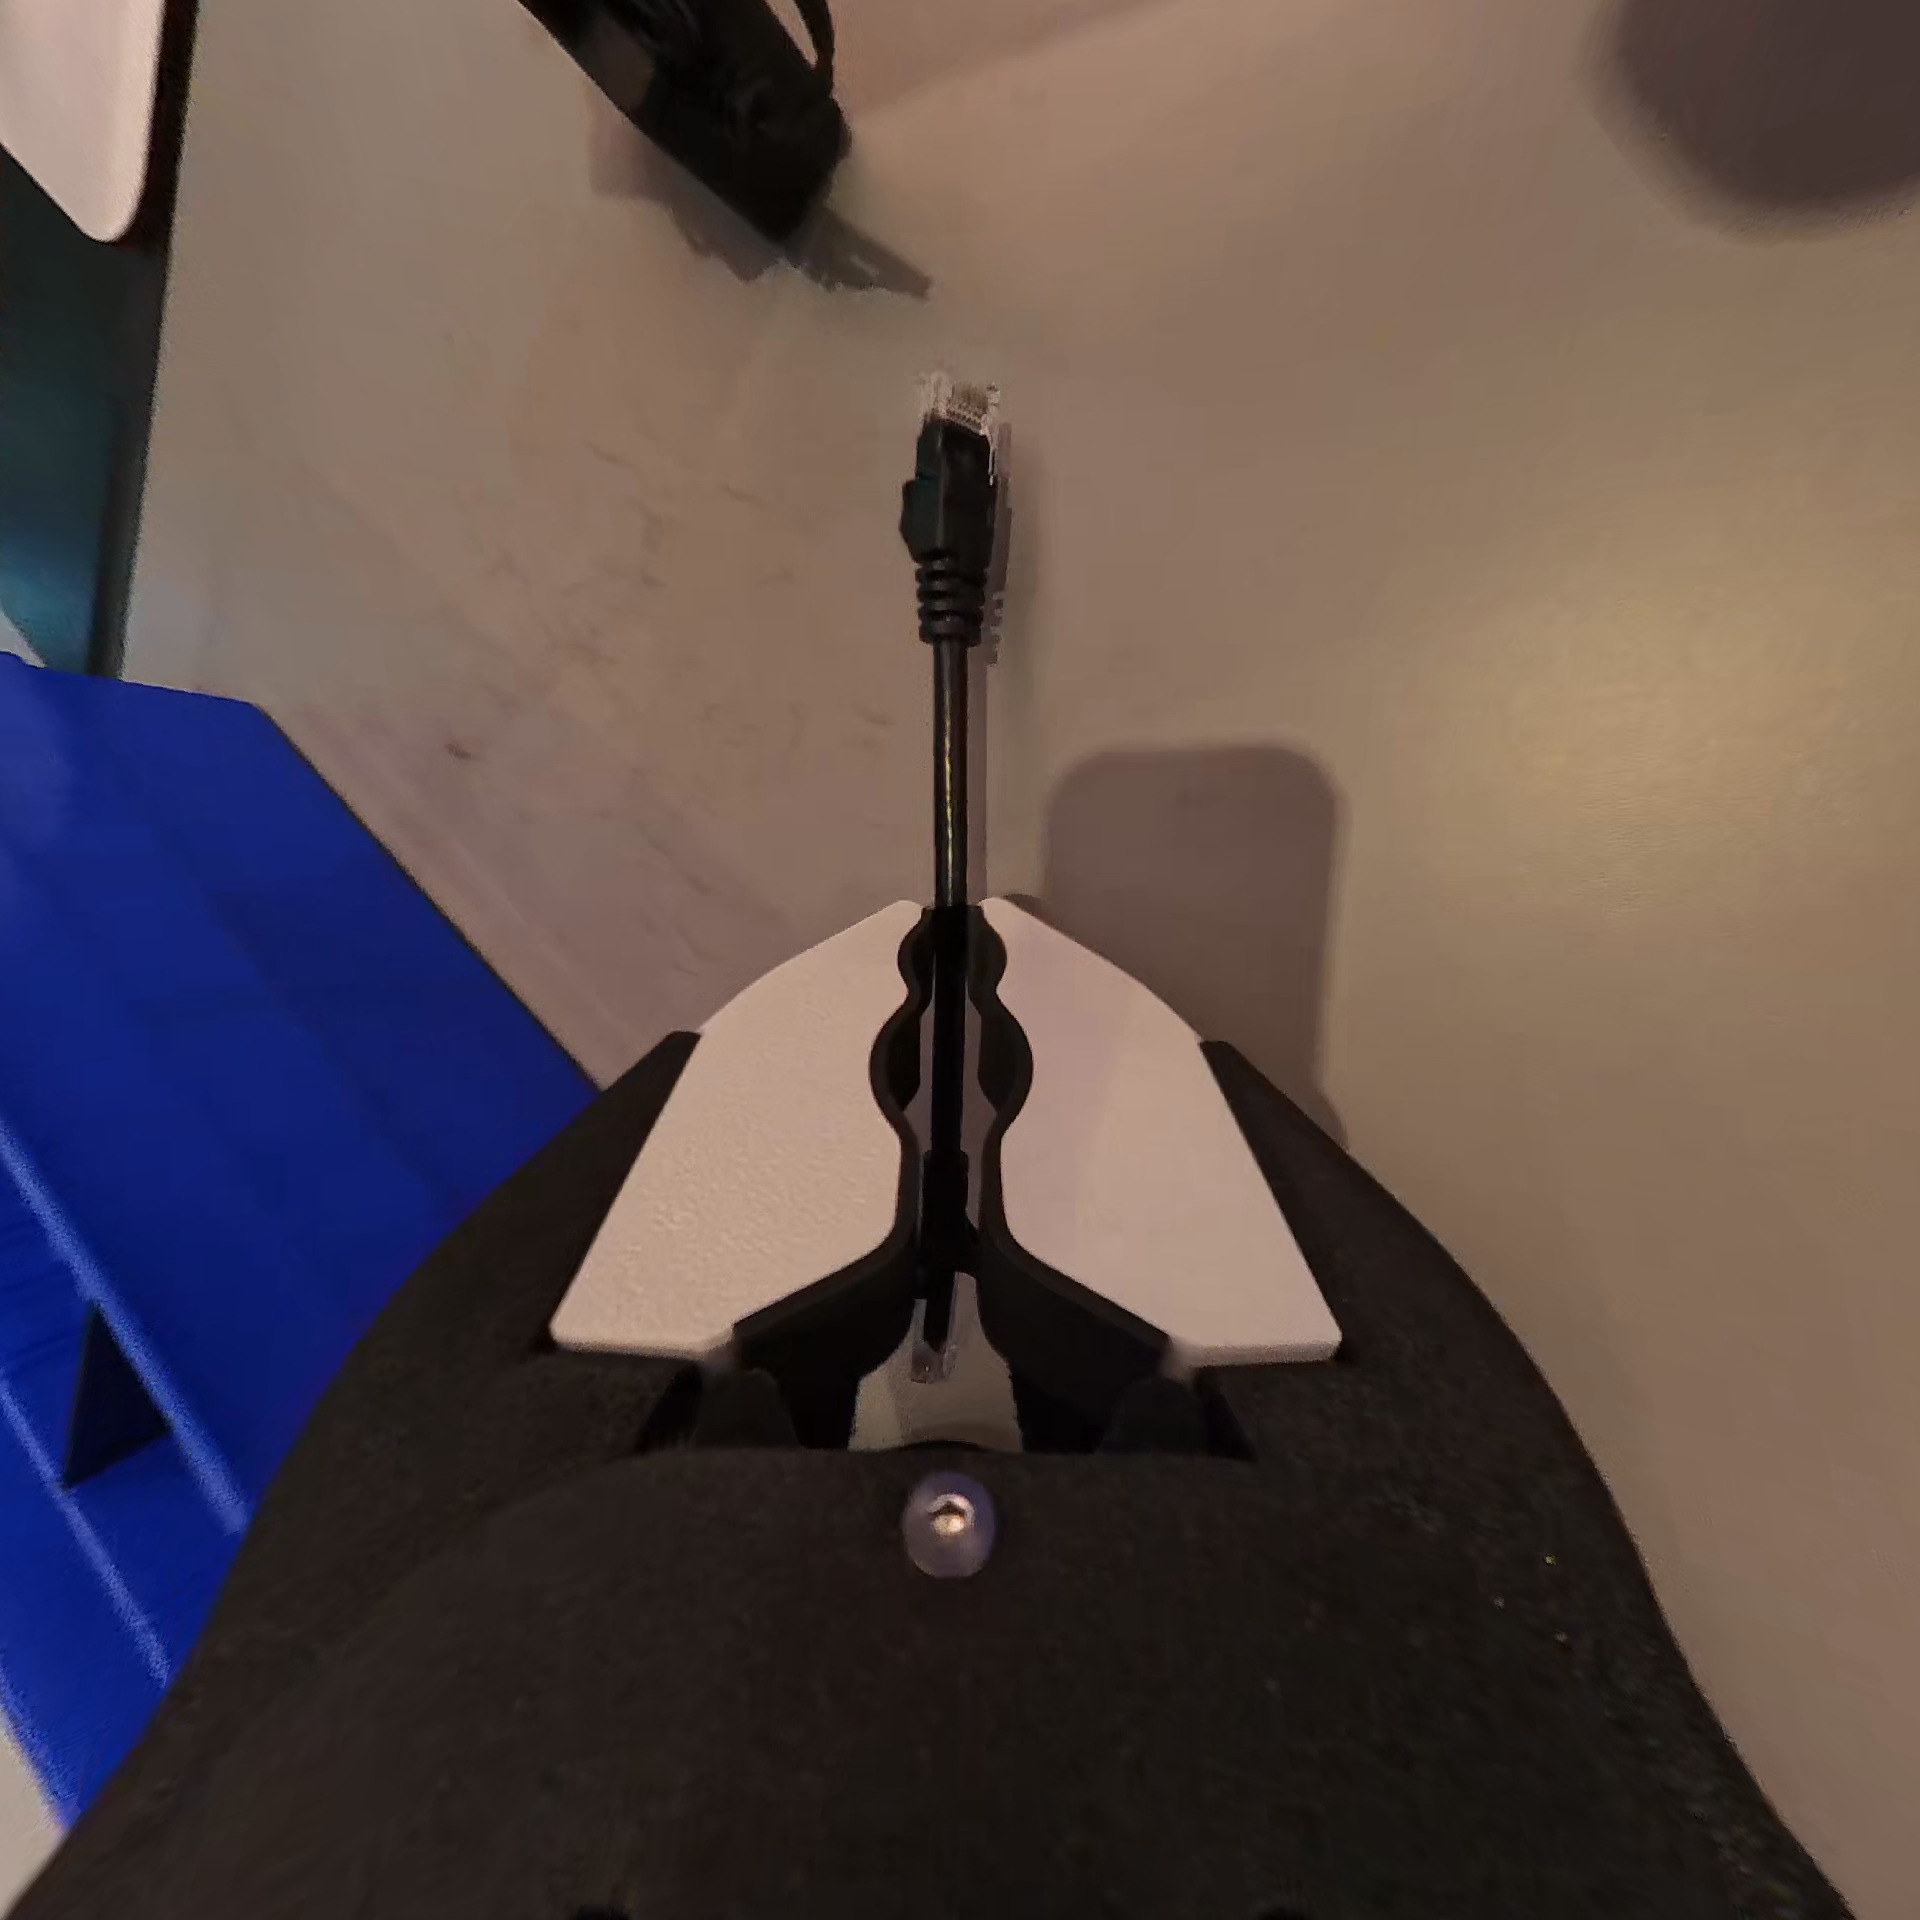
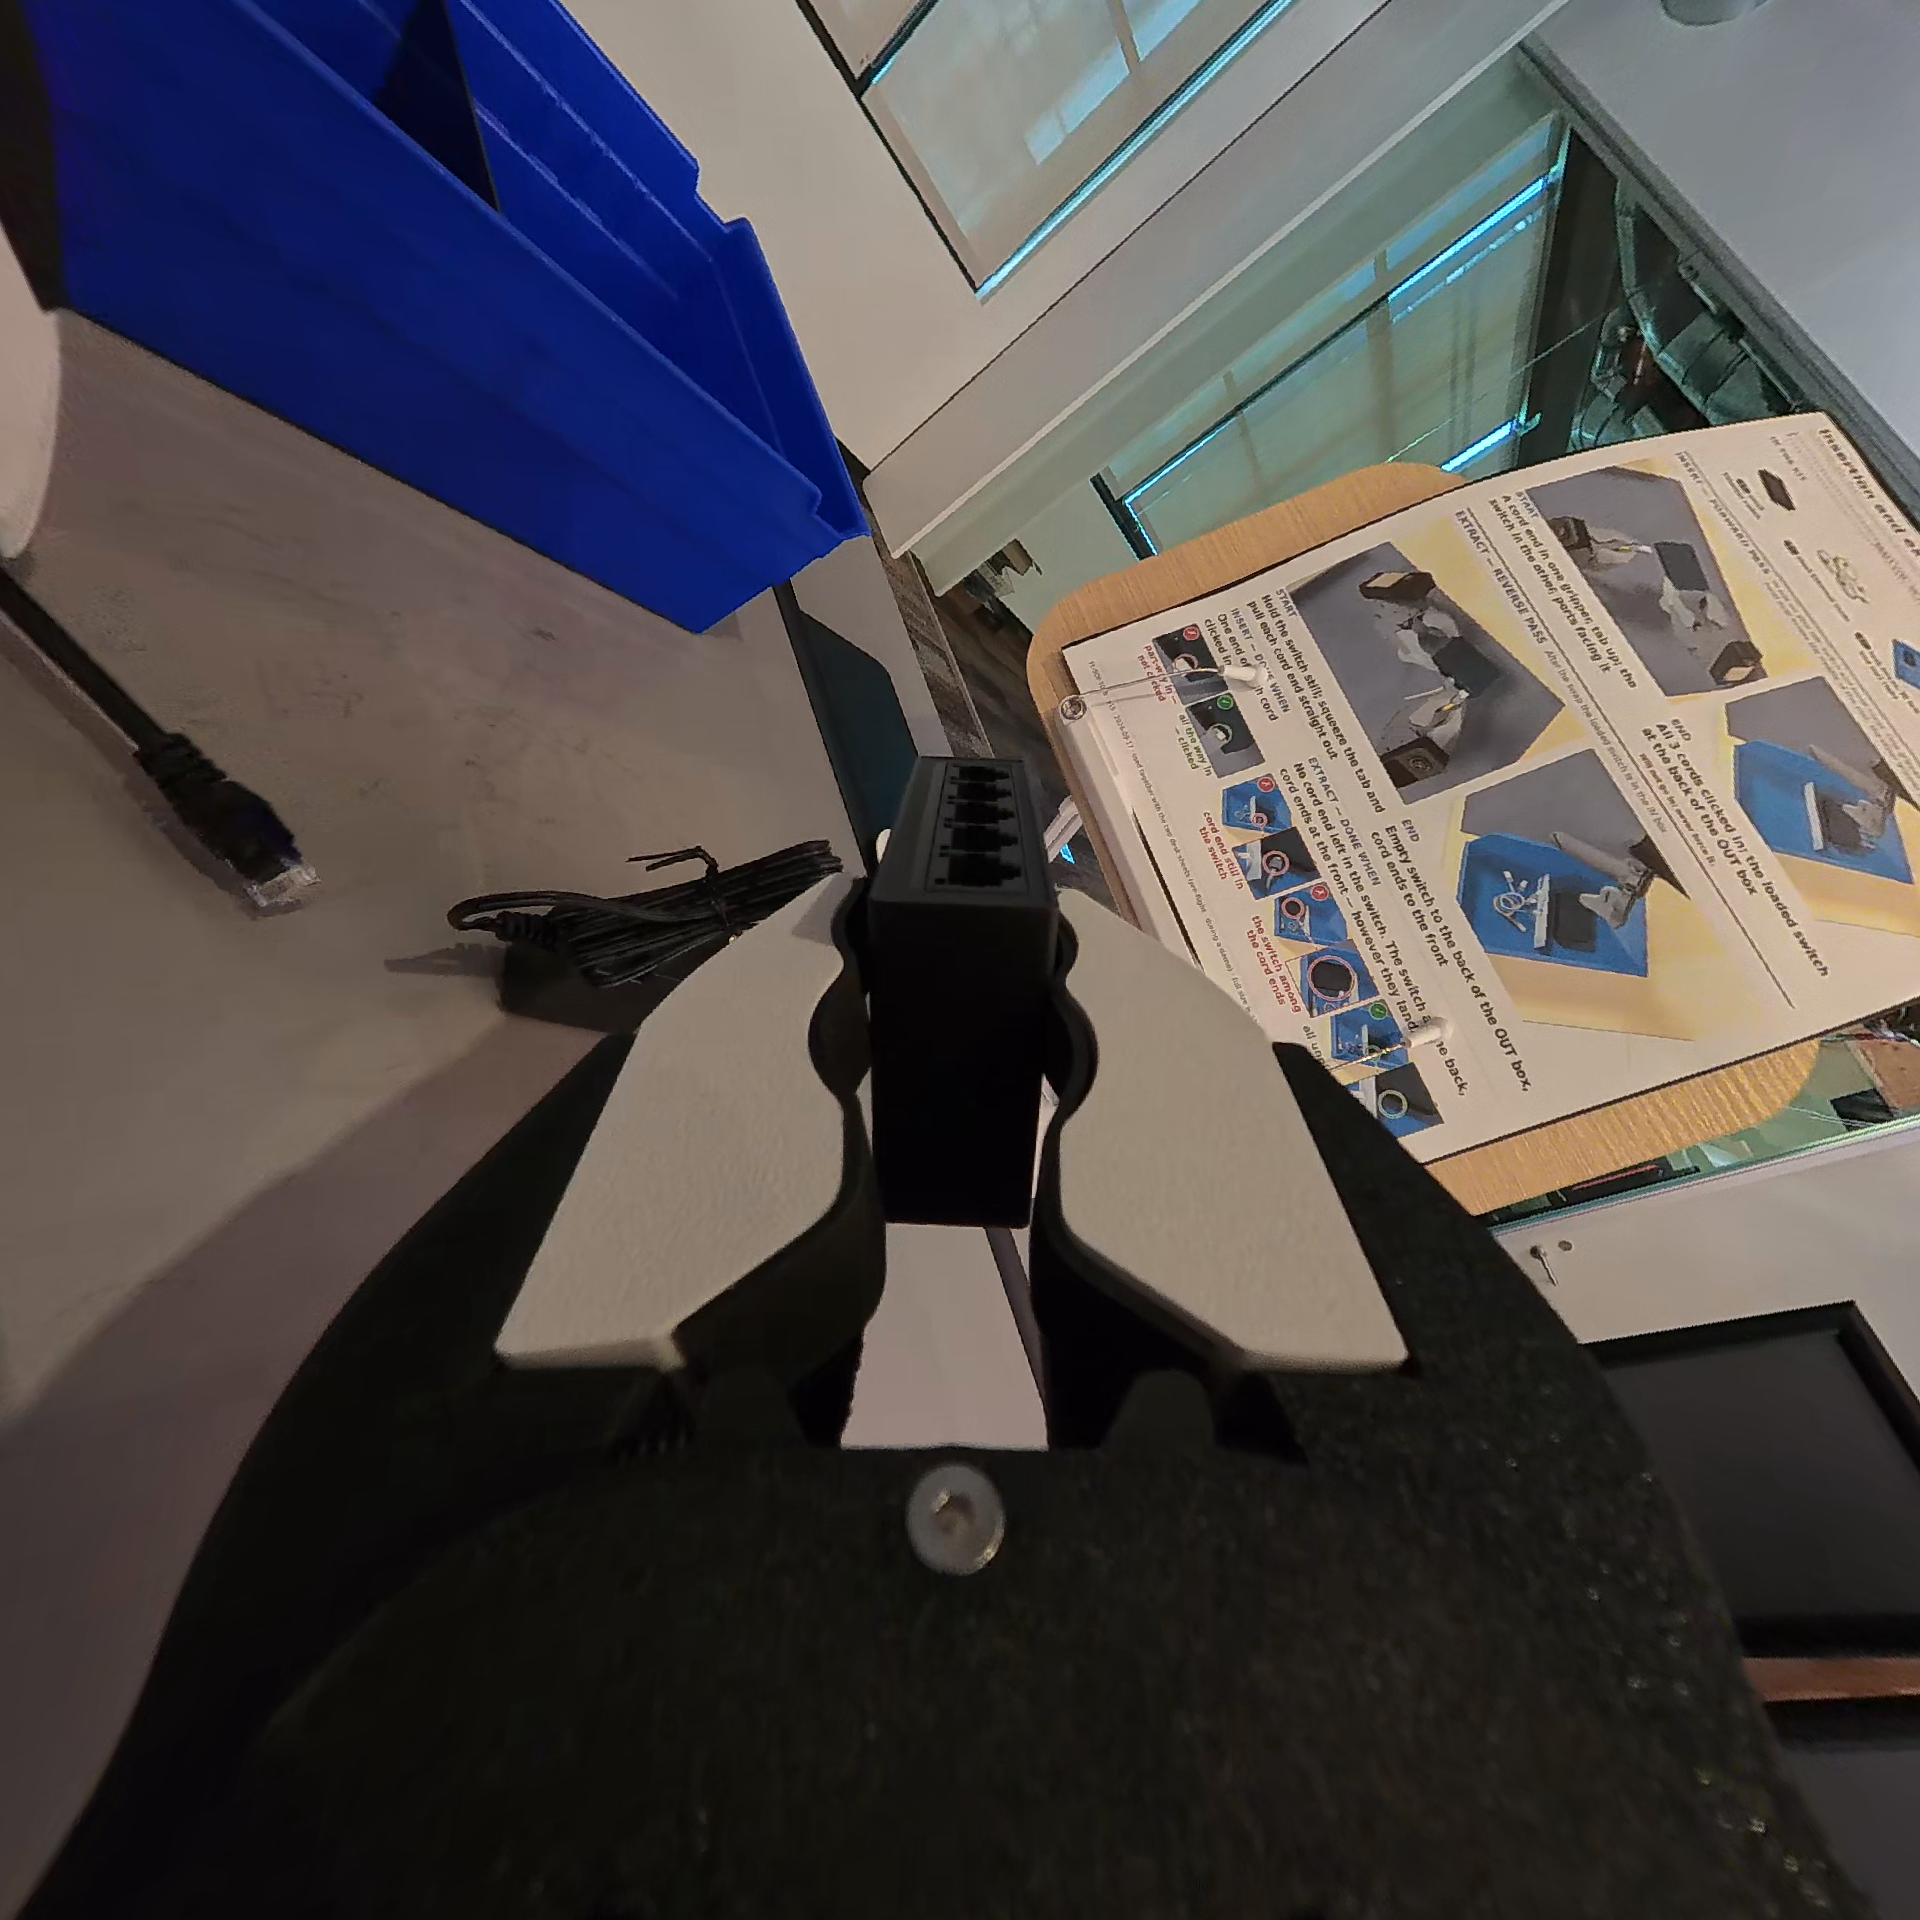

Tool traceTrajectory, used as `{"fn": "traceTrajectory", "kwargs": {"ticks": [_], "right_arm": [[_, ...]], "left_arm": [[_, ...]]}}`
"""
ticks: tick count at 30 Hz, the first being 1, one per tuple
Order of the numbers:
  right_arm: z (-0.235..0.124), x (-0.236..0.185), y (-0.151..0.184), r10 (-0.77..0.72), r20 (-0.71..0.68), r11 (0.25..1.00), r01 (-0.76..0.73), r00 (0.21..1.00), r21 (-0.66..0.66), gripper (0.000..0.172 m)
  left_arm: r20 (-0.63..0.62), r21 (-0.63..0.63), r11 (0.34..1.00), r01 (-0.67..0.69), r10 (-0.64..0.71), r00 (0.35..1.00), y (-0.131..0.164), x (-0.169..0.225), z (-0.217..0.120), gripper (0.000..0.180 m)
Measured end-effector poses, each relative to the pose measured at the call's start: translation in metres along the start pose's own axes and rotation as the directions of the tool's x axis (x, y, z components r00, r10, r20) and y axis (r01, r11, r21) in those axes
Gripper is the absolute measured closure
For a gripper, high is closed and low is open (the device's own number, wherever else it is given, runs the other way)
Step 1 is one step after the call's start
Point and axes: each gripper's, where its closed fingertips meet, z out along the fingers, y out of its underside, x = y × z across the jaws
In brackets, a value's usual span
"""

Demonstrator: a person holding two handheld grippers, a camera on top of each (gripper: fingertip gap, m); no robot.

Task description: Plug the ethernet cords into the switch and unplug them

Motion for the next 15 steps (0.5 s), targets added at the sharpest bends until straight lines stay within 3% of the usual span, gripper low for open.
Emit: {"fn": "traceTrajectory", "kwargs": {"ticks": [5,10,12,15], "right_arm": [[0.001,-0.001,0.001,-0.005,0.005,1.000,0.005,1.000,-0.006,0.143],[0.001,-0.001,-0.001,-0.005,0.004,1.000,0.005,1.000,-0.003,0.143],[0.001,-0.001,-0.002,-0.008,0.003,1.000,0.008,1.000,-0.002,0.143],[0.000,-0.001,-0.003,-0.014,0.004,1.000,0.014,1.000,-0.001,0.143]], "left_arm": [[-0.181,0.015,0.996,0.087,-0.083,0.980,-0.007,0.020,-0.006,0.150],[-0.346,0.069,0.967,0.245,-0.207,0.915,-0.036,0.014,-0.016,0.156],[-0.410,0.079,0.943,0.324,-0.265,0.873,-0.051,0.006,-0.012,0.159],[-0.556,0.014,0.904,0.428,-0.349,0.755,-0.066,0.013,0.000,0.159]]}}
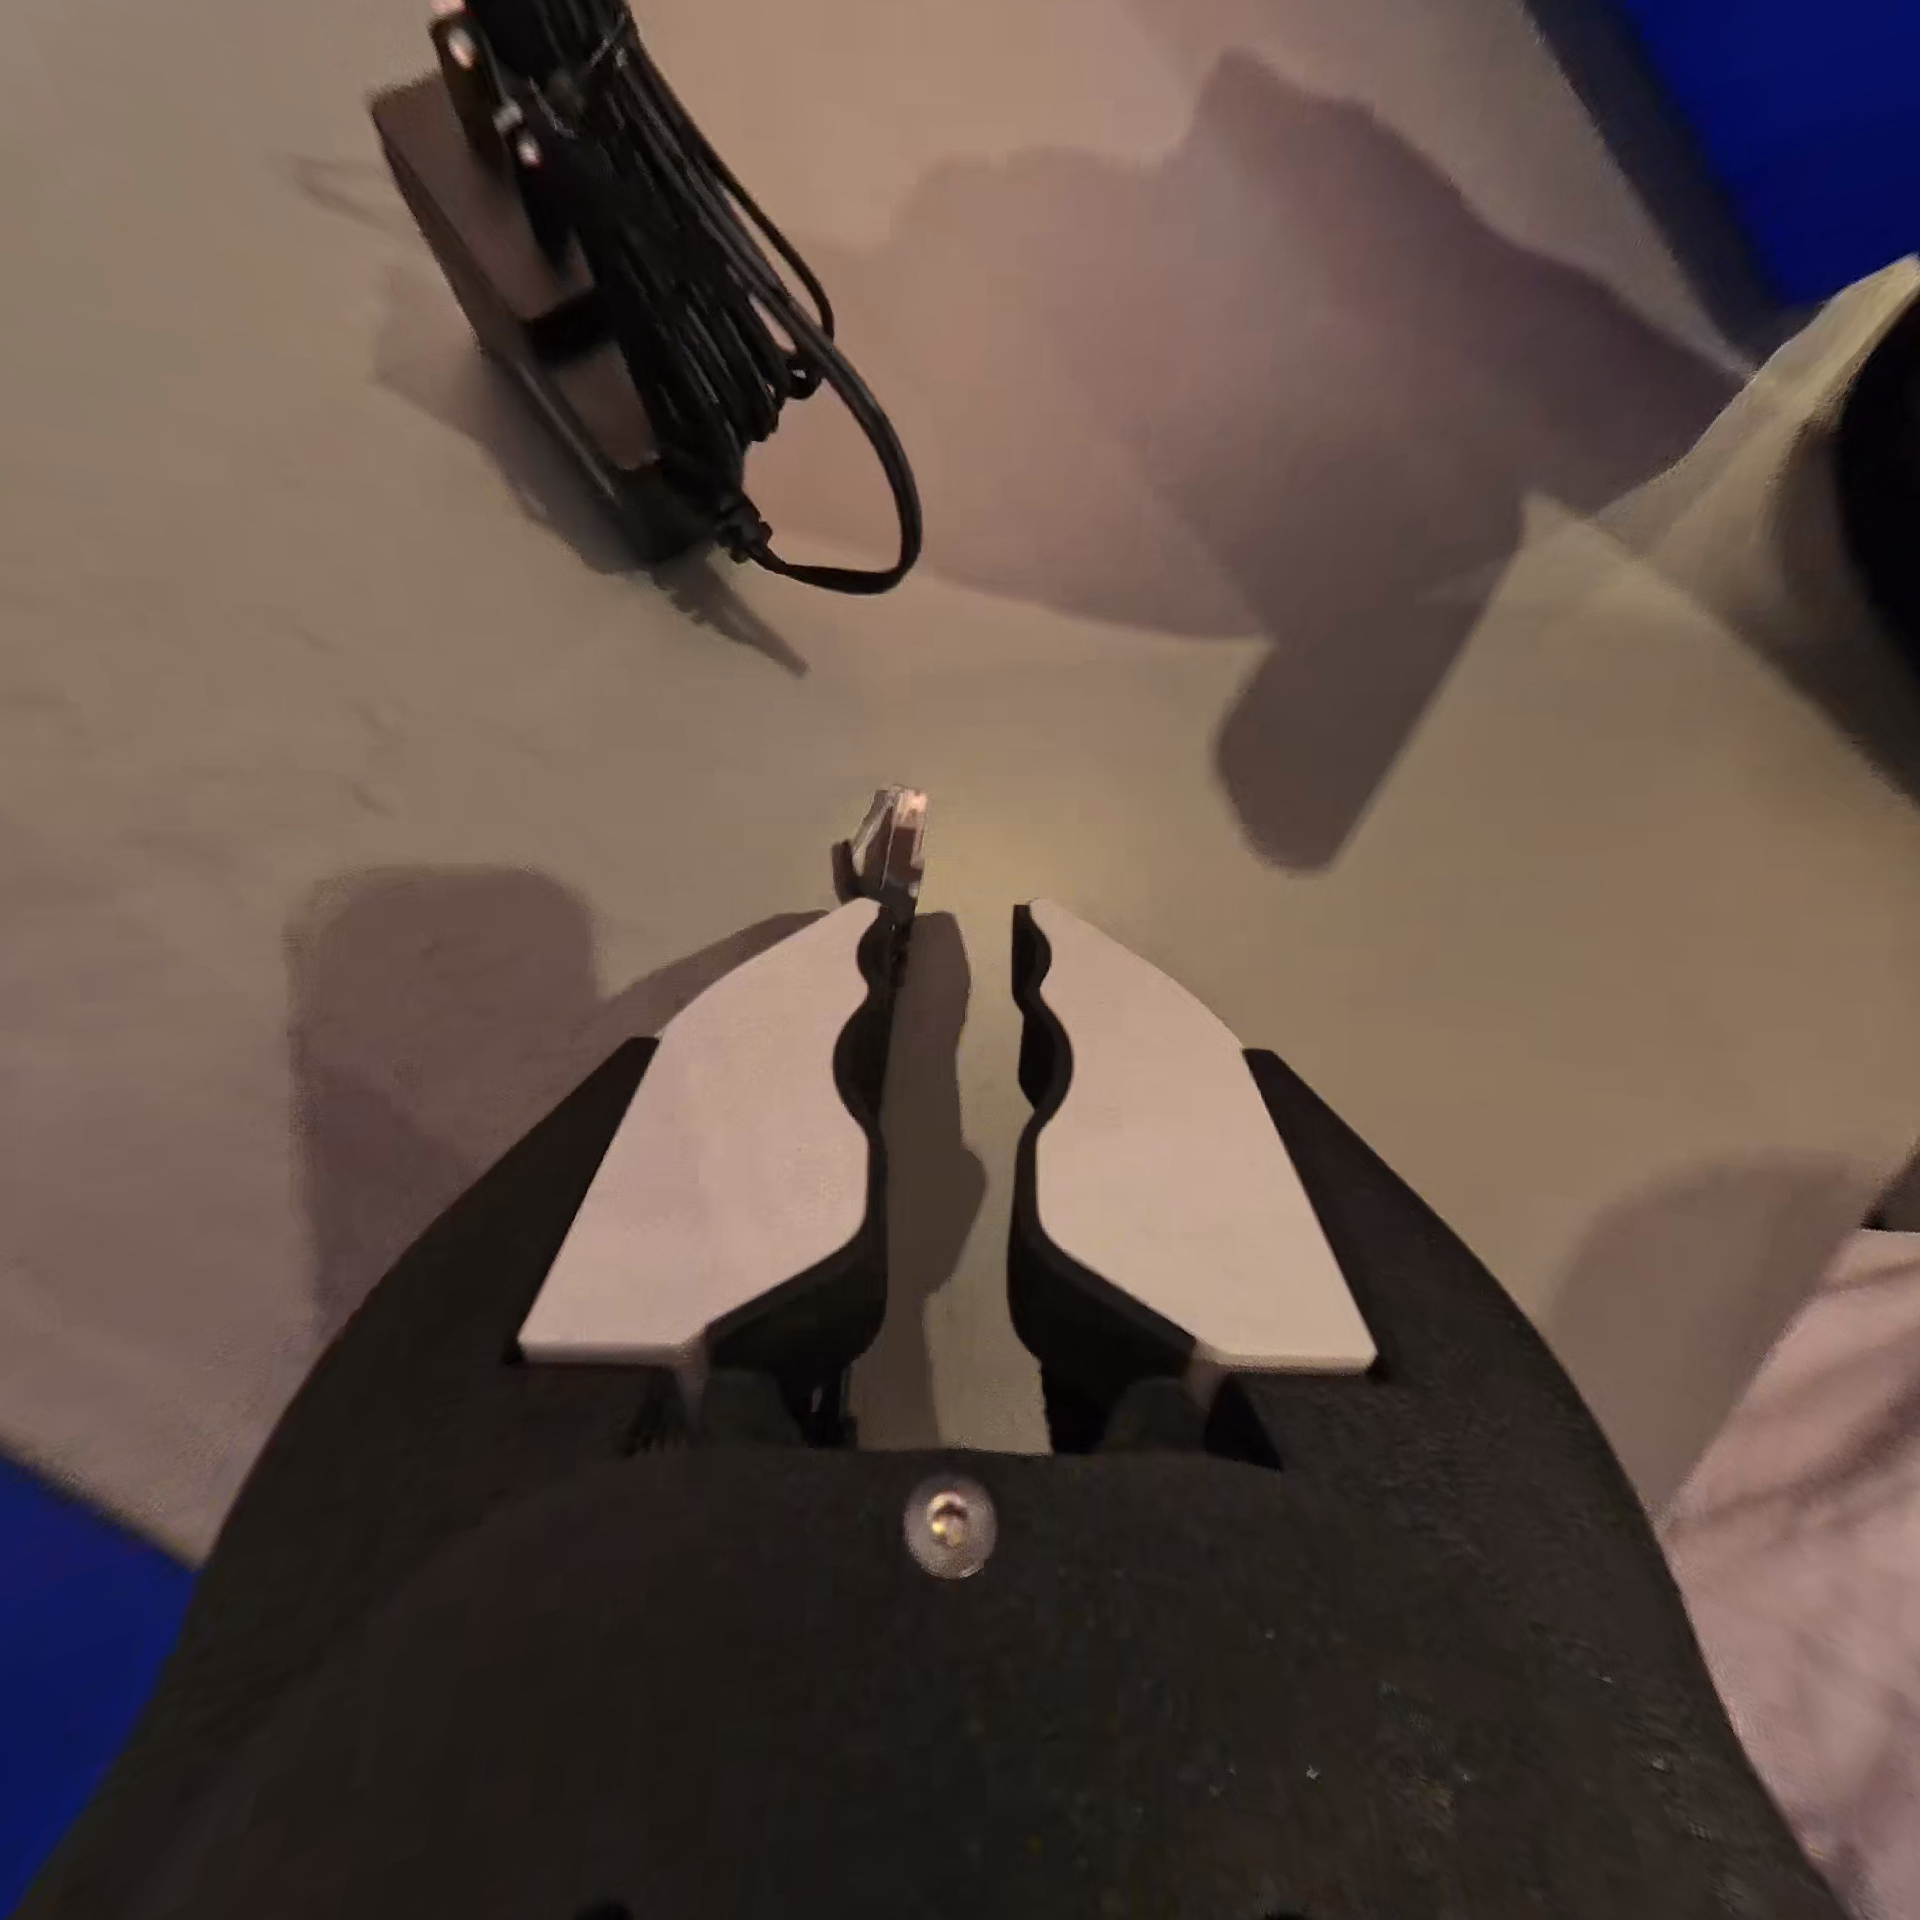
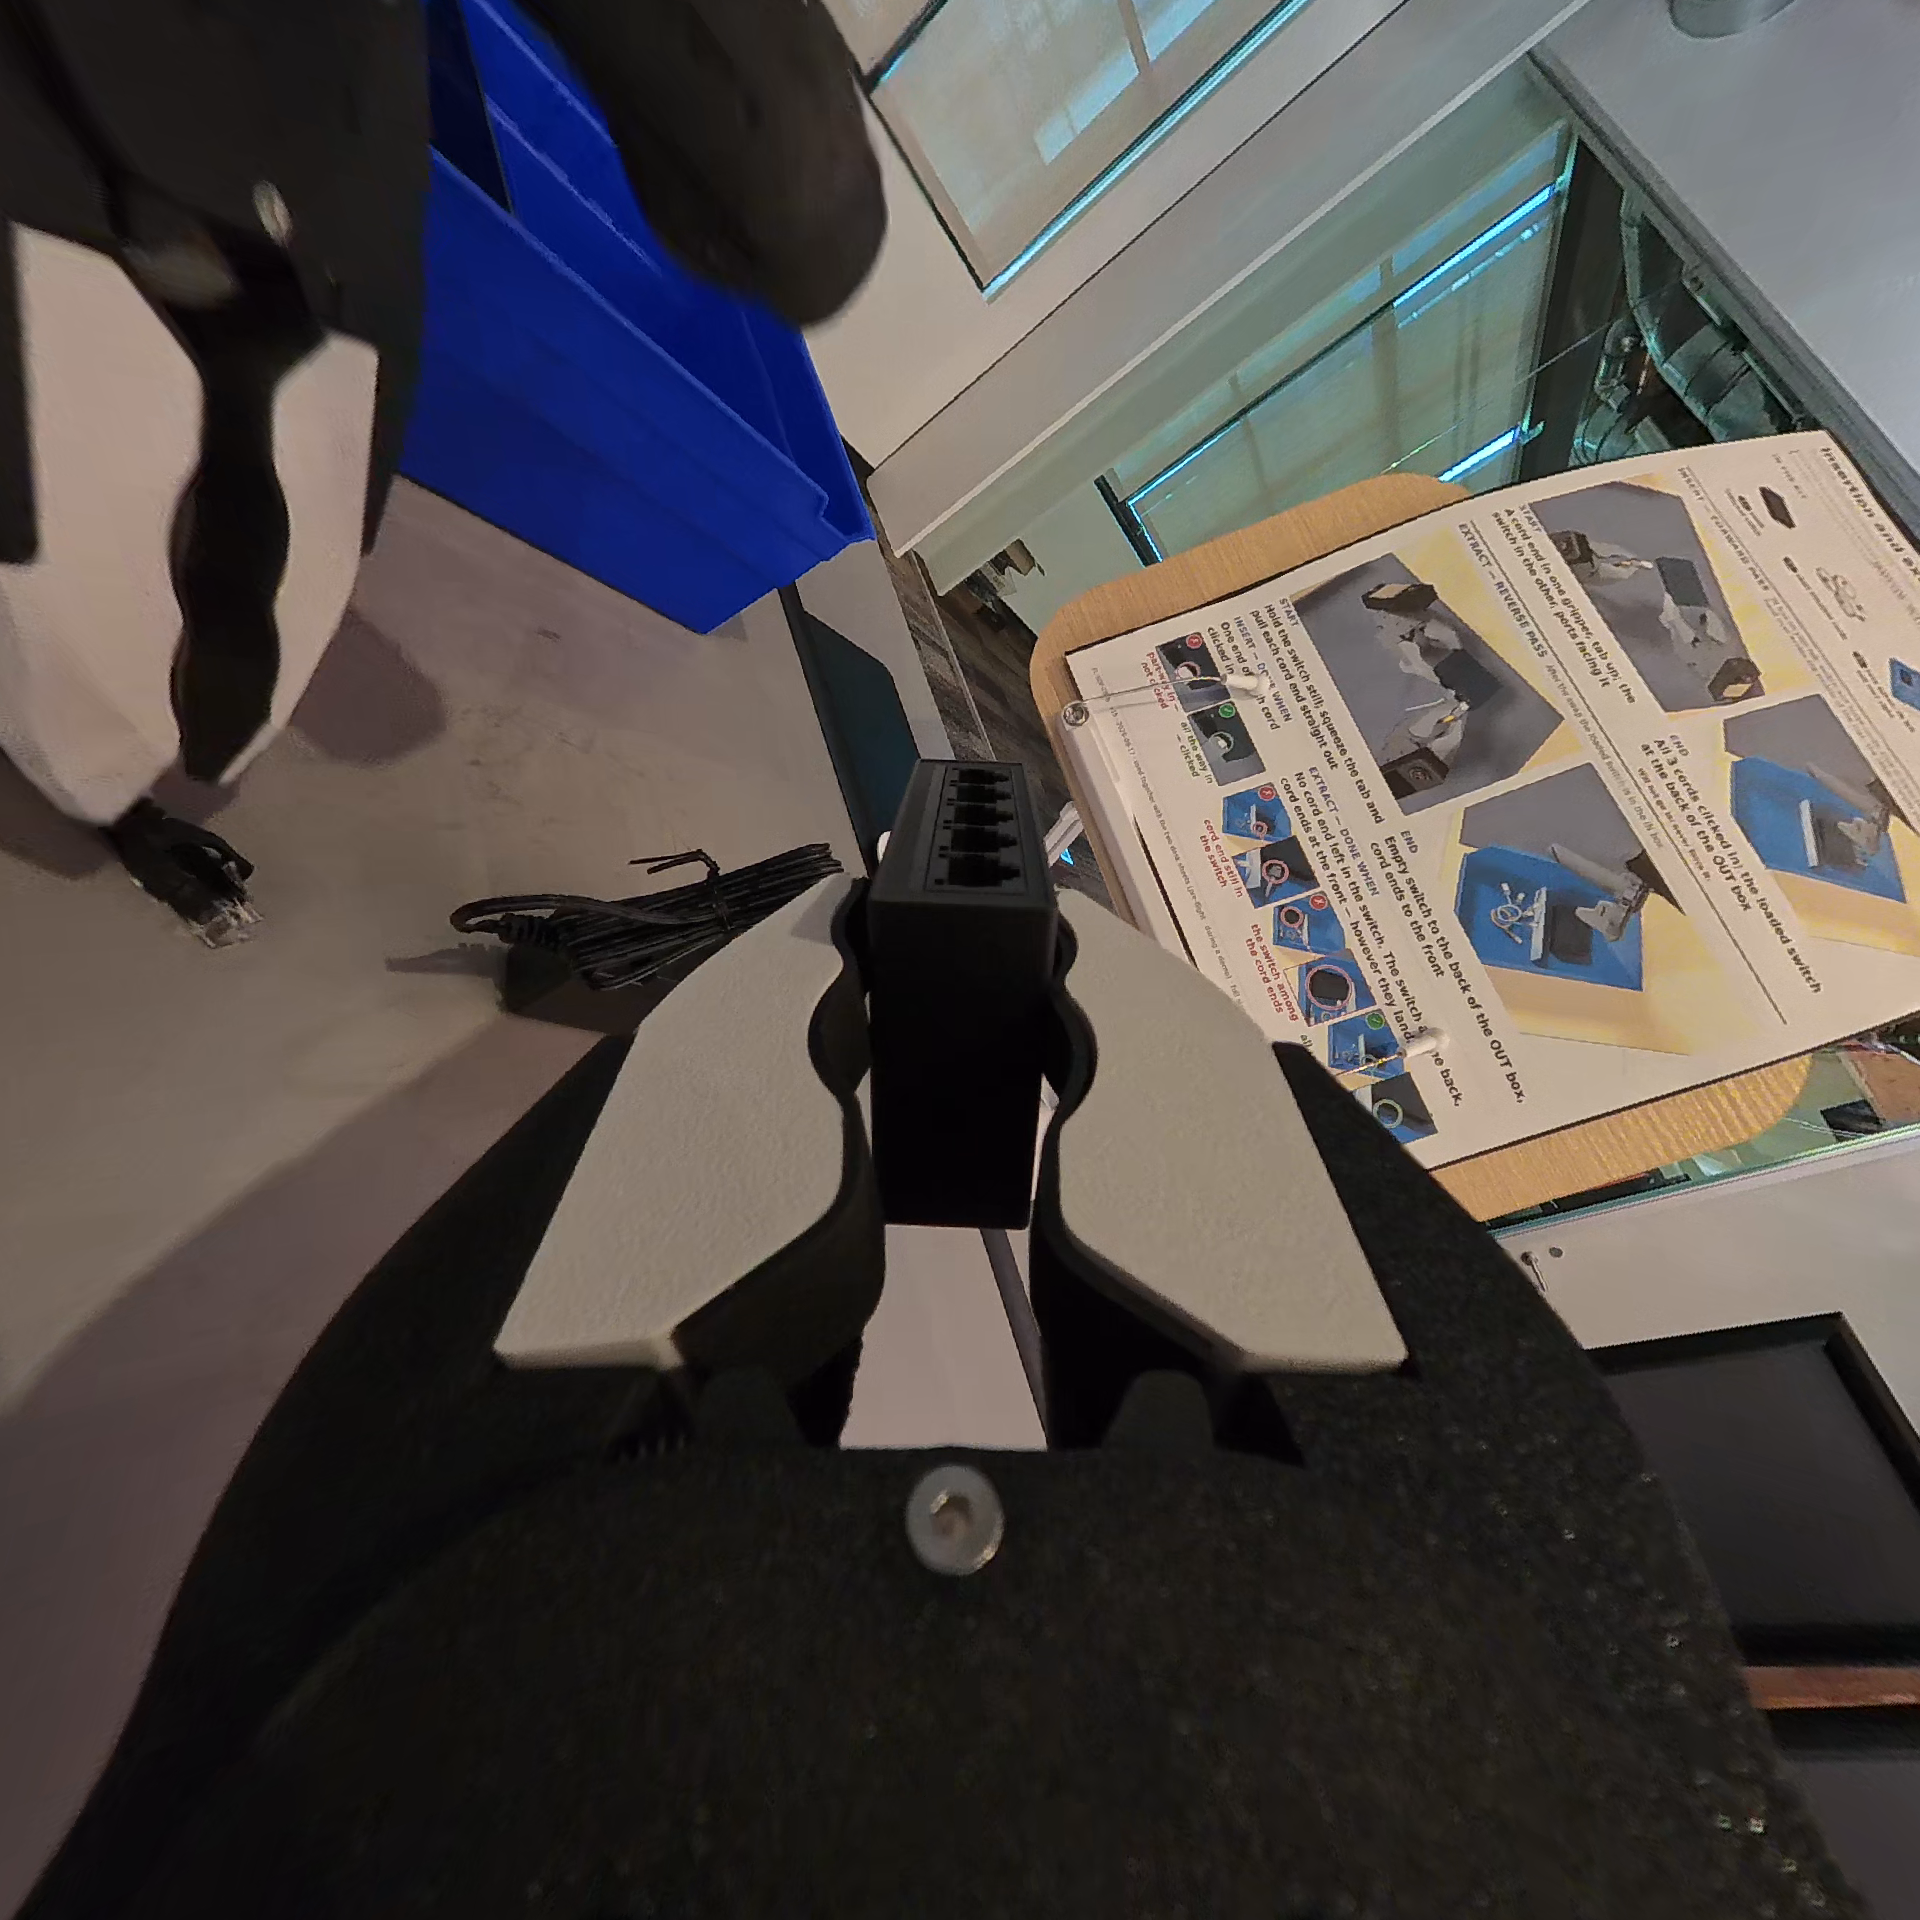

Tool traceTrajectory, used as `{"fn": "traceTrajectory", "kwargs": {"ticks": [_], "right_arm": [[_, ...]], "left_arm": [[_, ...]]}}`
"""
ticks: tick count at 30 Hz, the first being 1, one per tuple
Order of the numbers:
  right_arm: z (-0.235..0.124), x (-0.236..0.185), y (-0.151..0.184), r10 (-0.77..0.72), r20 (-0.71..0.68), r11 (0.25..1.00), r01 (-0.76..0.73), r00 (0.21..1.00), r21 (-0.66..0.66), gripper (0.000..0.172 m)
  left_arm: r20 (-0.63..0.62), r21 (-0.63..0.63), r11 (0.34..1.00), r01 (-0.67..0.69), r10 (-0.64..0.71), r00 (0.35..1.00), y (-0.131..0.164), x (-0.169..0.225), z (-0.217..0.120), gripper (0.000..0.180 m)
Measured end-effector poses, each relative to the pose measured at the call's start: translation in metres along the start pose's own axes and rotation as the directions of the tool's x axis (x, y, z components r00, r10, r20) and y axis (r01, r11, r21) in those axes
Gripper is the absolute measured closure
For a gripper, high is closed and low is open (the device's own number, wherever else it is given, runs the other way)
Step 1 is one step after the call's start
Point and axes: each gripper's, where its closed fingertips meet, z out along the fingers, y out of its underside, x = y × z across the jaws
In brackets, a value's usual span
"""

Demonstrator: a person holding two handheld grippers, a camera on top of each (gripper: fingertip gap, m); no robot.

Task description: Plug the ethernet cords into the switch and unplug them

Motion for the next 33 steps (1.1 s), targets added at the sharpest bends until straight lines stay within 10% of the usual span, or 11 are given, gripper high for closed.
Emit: {"fn": "traceTrajectory", "kwargs": {"ticks": [23,28,33], "right_arm": [[-0.002,0.002,-0.003,-0.005,0.000,1.000,0.005,1.000,0.009,0.143],[-0.001,0.002,-0.002,-0.004,0.000,1.000,0.004,1.000,0.005,0.143],[-0.001,0.001,-0.002,-0.007,0.000,1.000,0.007,1.000,0.002,0.143]], "left_arm": [[0.134,-0.110,0.981,-0.159,0.173,0.976,0.010,-0.021,0.017,0.172],[0.509,-0.205,0.878,-0.433,0.473,0.719,0.001,-0.050,-0.004,0.172],[0.584,-0.314,0.812,-0.491,0.574,0.575,0.011,-0.048,0.001,0.172]]}}
